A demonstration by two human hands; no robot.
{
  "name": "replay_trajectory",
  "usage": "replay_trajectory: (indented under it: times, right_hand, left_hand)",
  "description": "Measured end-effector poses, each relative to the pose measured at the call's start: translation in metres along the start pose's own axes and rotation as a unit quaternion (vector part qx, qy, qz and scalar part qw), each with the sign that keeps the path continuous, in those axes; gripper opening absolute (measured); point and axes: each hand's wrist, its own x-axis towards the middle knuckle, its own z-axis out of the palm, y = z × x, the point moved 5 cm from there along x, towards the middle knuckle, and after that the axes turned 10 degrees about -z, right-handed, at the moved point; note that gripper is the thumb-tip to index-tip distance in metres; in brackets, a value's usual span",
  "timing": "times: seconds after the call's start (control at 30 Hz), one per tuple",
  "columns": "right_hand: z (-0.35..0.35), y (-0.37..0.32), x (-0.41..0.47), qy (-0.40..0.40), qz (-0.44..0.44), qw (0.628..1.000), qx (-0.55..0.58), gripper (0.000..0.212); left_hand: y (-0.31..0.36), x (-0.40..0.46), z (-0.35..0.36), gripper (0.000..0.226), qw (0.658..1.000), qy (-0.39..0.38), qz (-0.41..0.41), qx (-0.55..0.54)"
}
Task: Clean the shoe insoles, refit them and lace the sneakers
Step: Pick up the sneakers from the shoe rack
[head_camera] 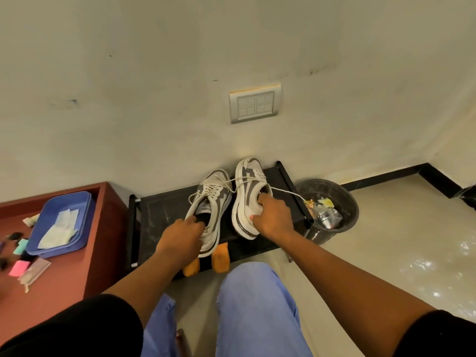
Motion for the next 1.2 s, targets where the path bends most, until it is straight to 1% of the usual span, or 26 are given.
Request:
replay_trajectory:
  times: [0.13, 0.23, 0.33, 0.43, 0.57, 0.67, 0.77, 0.83, 0.93, 1.1, 1.2]
  right_hand:
    - [0.012, -0.029, 0.0, -0.035, -0.065, 0.992, -0.106, 0.03]
    - [0.025, -0.042, -0.004, -0.071, -0.084, 0.978, -0.176, 0.032]
    - [0.04, -0.052, -0.01, -0.095, -0.101, 0.961, -0.237, 0.034]
    - [0.047, -0.056, -0.013, -0.101, -0.101, 0.949, -0.282, 0.034]
    - [0.048, -0.053, -0.012, -0.13, -0.075, 0.924, -0.352, 0.03]
    - [0.049, -0.05, -0.011, -0.138, -0.057, 0.927, -0.344, 0.031]
    - [0.055, -0.052, -0.01, -0.144, -0.044, 0.949, -0.277, 0.029]
    - [0.056, -0.054, -0.009, -0.13, -0.036, 0.96, -0.244, 0.025]
    - [0.053, -0.057, -0.009, -0.104, -0.043, 0.968, -0.225, 0.021]
    - [0.045, -0.062, -0.011, -0.083, -0.061, 0.97, -0.22, 0.022]
    - [0.036, -0.07, -0.012, -0.072, -0.07, 0.971, -0.216, 0.023]
  left_hand:
    - [-0.001, -0.005, 0.013, 0.011, 0.999, 0.029, -0.021, -0.028]
    - [0.0, -0.003, 0.018, 0.011, 0.996, 0.054, -0.038, -0.056]
    - [0.005, -0.004, 0.021, 0.008, 0.995, 0.067, -0.024, -0.065]
    - [0.014, -0.008, 0.019, 0.007, 0.994, 0.08, -0.007, -0.072]
    - [0.015, -0.007, 0.019, 0.021, 0.996, 0.072, -0.008, -0.058]
    - [0.017, -0.005, 0.012, 0.025, 0.998, 0.041, -0.03, -0.025]
    - [0.022, -0.001, 0.008, 0.017, 0.998, 0.0, -0.059, -0.036]
    - [0.026, 0.003, 0.008, 0.01, 0.997, -0.014, -0.059, -0.051]
    - [0.026, 0.006, 0.006, 0.006, 0.998, -0.008, -0.049, -0.047]
    - [0.023, 0.004, -0.001, 0.004, 0.999, 0.008, -0.035, -0.035]
    - [0.019, 0.002, -0.013, 0.007, 0.999, 0.027, -0.028, -0.024]
